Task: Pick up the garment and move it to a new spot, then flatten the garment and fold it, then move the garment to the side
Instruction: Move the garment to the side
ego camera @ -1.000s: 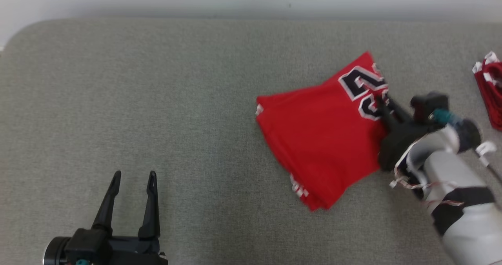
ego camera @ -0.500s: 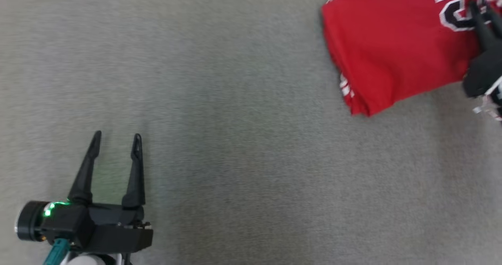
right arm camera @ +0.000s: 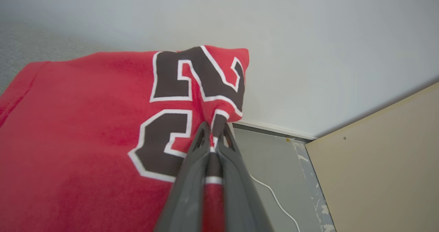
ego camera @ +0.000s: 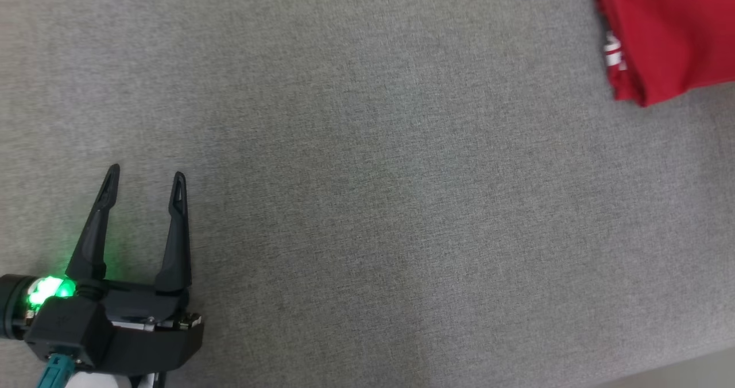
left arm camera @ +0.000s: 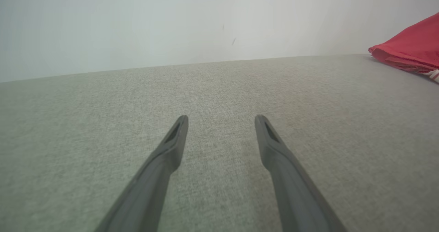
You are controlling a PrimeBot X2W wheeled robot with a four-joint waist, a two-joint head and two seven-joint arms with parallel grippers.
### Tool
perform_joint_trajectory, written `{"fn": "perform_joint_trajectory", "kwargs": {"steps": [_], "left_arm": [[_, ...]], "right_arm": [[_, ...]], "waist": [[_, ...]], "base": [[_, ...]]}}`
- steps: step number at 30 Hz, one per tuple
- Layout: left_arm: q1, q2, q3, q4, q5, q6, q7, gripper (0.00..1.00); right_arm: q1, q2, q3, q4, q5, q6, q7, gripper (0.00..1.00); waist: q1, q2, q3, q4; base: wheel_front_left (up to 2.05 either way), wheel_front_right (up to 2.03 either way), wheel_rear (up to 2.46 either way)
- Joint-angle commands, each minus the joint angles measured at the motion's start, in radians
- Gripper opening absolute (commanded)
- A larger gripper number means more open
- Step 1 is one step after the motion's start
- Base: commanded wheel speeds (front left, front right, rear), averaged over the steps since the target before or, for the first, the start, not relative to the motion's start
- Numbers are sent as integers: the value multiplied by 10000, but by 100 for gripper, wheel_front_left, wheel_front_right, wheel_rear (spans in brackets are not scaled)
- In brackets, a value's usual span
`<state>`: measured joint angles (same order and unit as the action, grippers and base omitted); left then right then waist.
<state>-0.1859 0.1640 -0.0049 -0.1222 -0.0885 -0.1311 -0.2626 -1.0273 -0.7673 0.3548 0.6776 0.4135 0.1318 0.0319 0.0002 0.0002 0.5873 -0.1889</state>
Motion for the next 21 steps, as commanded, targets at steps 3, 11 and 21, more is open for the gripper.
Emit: {"fn": "perform_joint_trajectory", "kwargs": {"steps": [3, 11, 21], "left_arm": [[74, 103, -16, -226, 138, 12, -27, 100], [137, 128, -19, -446, 167, 12, -27, 100], [54, -18, 46, -109, 21, 52, -27, 100]], "right_arm": [[-280, -596, 7, 142, 96, -30, 159, 0], [-855, -1266, 290, 778, -104, -30, 406, 0], [-1556, -603, 202, 1828, -970, -30, -604, 100]], "waist": [[-2, -2, 346, -220], [-2, -2, 495, -133], [-2, -2, 141, 112]], "base": [[0, 0, 0], [0, 0, 0], [0, 0, 0]]}}
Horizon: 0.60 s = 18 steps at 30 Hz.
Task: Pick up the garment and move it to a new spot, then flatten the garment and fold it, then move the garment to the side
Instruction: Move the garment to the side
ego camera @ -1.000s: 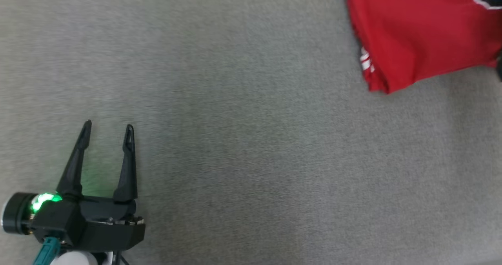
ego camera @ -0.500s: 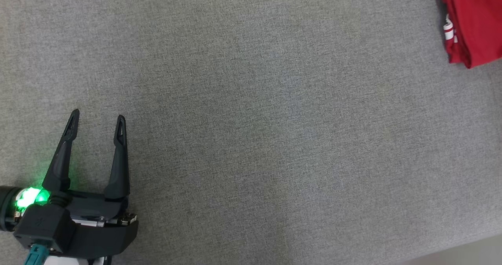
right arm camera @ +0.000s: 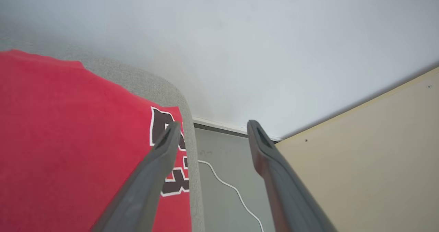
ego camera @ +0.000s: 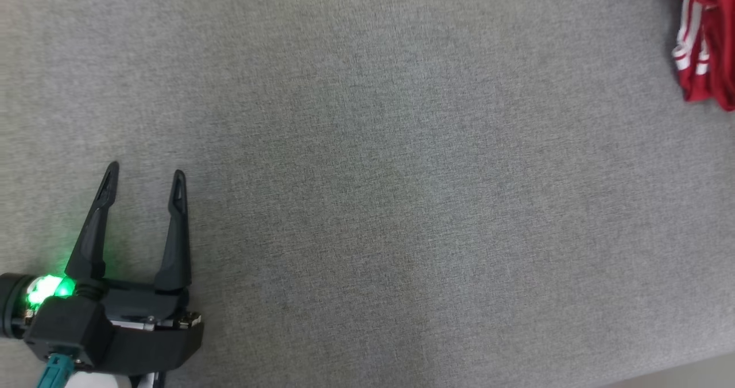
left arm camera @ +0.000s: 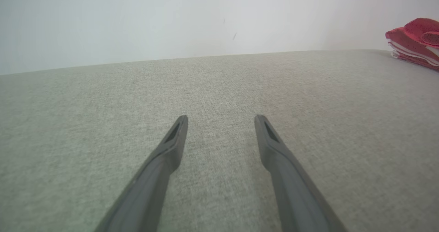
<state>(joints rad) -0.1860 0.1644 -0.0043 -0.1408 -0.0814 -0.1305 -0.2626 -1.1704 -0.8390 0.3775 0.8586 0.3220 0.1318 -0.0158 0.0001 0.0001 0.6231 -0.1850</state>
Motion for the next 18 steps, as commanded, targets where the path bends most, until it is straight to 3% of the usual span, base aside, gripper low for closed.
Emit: {"fn": "perform_joint_trajectory", "kwargs": {"steps": [1, 12, 18], "left_arm": [[99, -54, 71, 145, -50, 51, -27, 100], [842, -433, 533, 700, -290, 125, -27, 100], [1603, -725, 931, 918, -455, 195, -27, 100]], "right_arm": [[-139, 249, -59, 15, -97, -30, -285, 100], [878, 1873, -508, -847, -130, -30, -1724, 100], [2512, 3200, -1127, -1633, -157, -30, -2268, 100]], "waist": [[-1, -1, -368, 99], [-1, -1, -2387, 463], [-1, -1, -3821, 798]], "base": [[0, 0, 0], [0, 0, 0], [0, 0, 0]]}}
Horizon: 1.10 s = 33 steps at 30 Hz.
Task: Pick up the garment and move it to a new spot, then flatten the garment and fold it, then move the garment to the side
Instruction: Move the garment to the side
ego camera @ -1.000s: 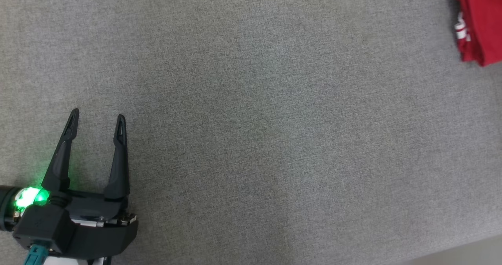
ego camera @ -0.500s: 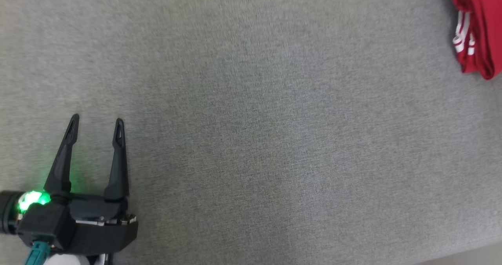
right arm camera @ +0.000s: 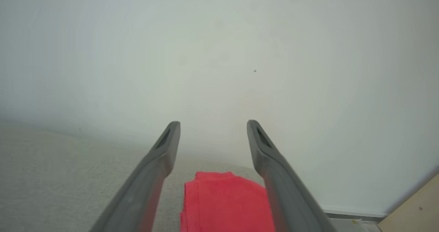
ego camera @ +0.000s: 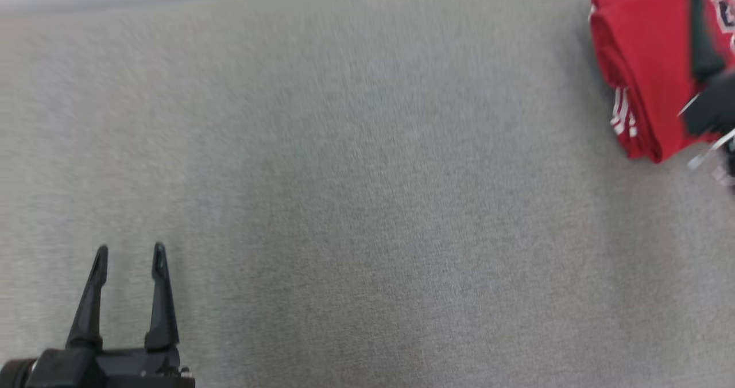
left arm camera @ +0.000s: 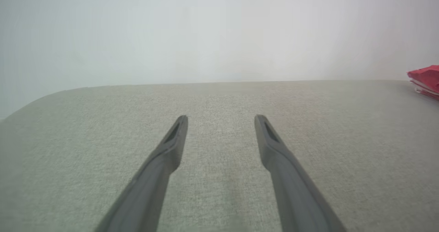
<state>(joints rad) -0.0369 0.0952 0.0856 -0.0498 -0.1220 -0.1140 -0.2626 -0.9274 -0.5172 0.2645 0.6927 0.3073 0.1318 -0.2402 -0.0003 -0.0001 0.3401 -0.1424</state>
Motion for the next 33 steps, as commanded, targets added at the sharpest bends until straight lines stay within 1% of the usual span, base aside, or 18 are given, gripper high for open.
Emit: {"fn": "perform_joint_trajectory", "kwargs": {"steps": [1, 7, 18, 27, 33], "left_arm": [[240, -68, 67, 26, -55, 37, -27, 100], [656, -208, 182, 222, -135, 8, -27, 100], [841, -377, 38, 568, -156, -72, -27, 100], [1020, -416, 24, 787, -174, -73, -27, 100], [1177, -436, 62, 730, -195, -61, -27, 100]], "right_arm": [[366, 151, -103, -122, -13, -30, -76, 100], [2220, 1164, -595, -1046, -128, -30, -202, 100], [5634, 2550, -1309, -3069, -288, -30, -244, 100], [8047, 3819, -1701, -4504, -312, -30, -221, 100], [8972, 4228, -1741, -5124, -596, -30, -131, 100]], "waist": [[3, 1, -1143, 423], [3, 1, -1870, 775], [3, 1, -2709, 1438], [3, 1, -3109, 1418], [3, 1, -3139, 1260]], "base": [[0, 0, 0], [0, 0, 0], [0, 0, 0], [0, 0, 0], [0, 0, 0]]}}
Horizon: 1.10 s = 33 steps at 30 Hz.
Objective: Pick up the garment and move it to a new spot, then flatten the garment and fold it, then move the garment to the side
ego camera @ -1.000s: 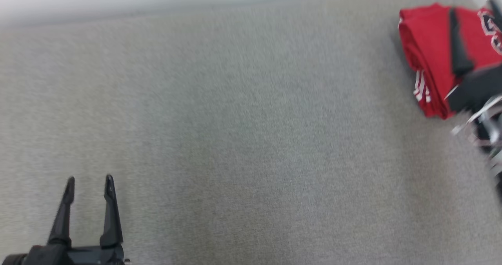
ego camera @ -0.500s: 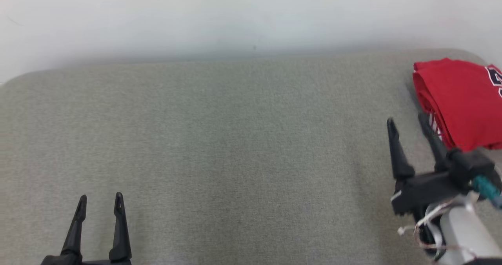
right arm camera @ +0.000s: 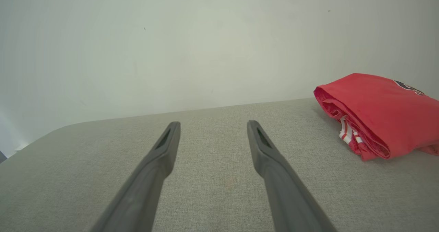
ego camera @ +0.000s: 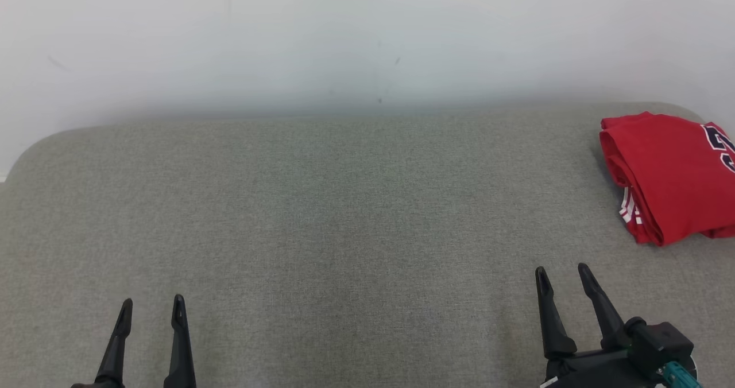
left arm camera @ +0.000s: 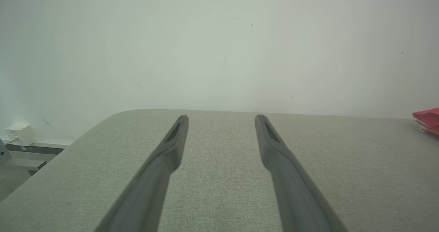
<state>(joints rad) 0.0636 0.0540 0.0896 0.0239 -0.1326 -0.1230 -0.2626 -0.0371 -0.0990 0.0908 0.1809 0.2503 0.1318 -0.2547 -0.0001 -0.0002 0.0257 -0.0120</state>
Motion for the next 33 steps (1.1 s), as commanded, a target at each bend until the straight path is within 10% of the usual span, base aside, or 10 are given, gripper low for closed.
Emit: {"fn": "perform_joint_trajectory", "kwargs": {"steps": [1, 23, 24, 33], "left_arm": [[191, -27, 19, 17, -111, 30, -27, 100], [329, -39, -58, 373, -190, 151, -27, 100], [215, -29, -86, 377, -195, 130, 2, 0], [-33, -65, -21, 913, -1554, 109, 437, 0]], "right_arm": [[136, 84, -7, -35, -56, -30, 39, 100], [368, 440, 122, 242, -386, -30, -72, 100], [384, 422, 113, 266, -296, 0, -17, 0], [416, 369, 13, 500, 1100, -1, 268, 0]], "waist": [[1, 2, 4, -68], [1, 2, -246, -21], [1, 1, -248, -22], [1, 1, -247, -14]], "base": [[0, 0, 0], [0, 0, 0], [0, 0, 0], [0, 0, 0]]}}
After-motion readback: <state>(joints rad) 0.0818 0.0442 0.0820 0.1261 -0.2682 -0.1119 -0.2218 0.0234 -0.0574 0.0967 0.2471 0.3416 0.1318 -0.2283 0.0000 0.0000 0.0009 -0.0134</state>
